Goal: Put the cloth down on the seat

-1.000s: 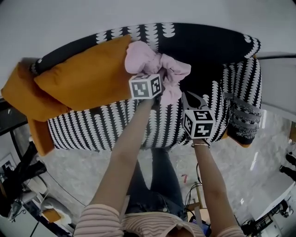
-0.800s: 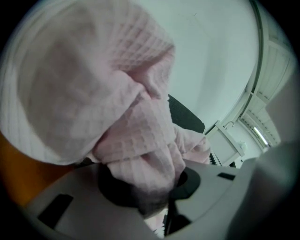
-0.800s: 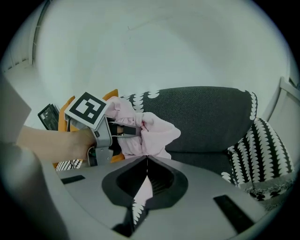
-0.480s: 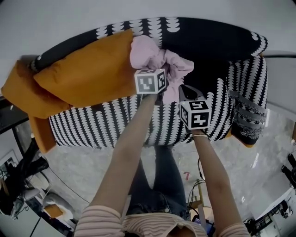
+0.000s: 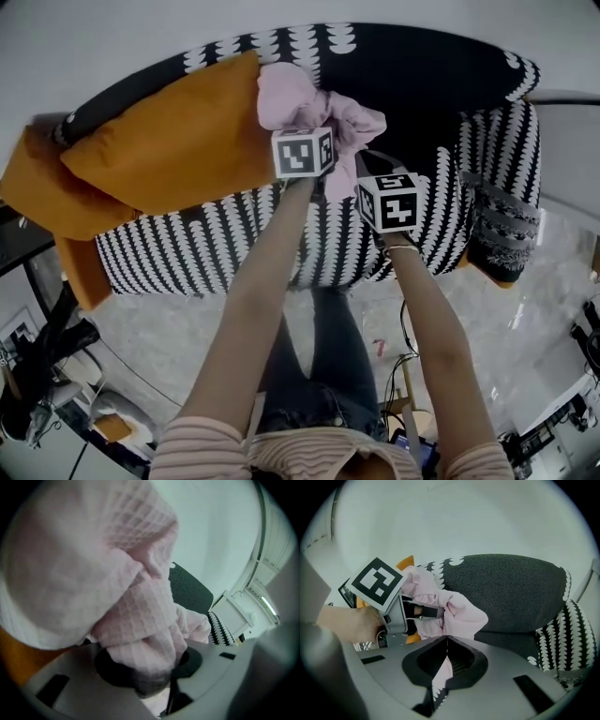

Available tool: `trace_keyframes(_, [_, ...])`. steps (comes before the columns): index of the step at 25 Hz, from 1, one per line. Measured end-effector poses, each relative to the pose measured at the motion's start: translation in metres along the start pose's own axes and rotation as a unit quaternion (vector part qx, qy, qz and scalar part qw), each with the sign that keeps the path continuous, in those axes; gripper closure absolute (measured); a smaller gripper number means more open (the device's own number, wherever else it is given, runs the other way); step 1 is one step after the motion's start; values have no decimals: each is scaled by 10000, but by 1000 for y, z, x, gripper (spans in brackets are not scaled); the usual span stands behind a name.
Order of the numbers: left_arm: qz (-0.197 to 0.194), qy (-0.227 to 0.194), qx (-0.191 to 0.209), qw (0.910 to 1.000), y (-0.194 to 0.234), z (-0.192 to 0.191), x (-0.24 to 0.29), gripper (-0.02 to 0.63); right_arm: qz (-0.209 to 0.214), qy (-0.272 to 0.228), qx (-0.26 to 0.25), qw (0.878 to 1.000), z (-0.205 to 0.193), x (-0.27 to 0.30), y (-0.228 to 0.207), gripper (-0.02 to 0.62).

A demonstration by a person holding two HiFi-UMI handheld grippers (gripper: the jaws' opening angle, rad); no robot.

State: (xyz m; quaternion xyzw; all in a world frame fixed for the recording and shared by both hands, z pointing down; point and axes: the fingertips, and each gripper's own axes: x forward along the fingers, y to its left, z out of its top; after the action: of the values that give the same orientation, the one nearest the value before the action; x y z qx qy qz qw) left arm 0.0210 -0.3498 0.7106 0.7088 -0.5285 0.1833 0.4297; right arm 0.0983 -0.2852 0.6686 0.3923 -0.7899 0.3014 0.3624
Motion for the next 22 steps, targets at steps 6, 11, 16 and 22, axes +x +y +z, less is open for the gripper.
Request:
trace_keyframes(6, [208, 208, 65, 9995, 0, -1, 0, 422, -18, -21, -2, 10000, 2, -3, 3, 586])
trace_keyframes(11, [324, 325, 94, 9989, -1, -5, 1, 375, -5, -61, 11, 10000, 3, -3, 4, 586])
trace_keyframes(16, [404, 361, -6, 9985, 1, -11, -2, 334, -54, -130, 53, 9999, 4, -8, 2, 586])
trace_keyframes(22, [401, 248, -147, 9988, 0, -13, -18, 334, -116, -202, 106, 9997, 3, -19, 2, 586])
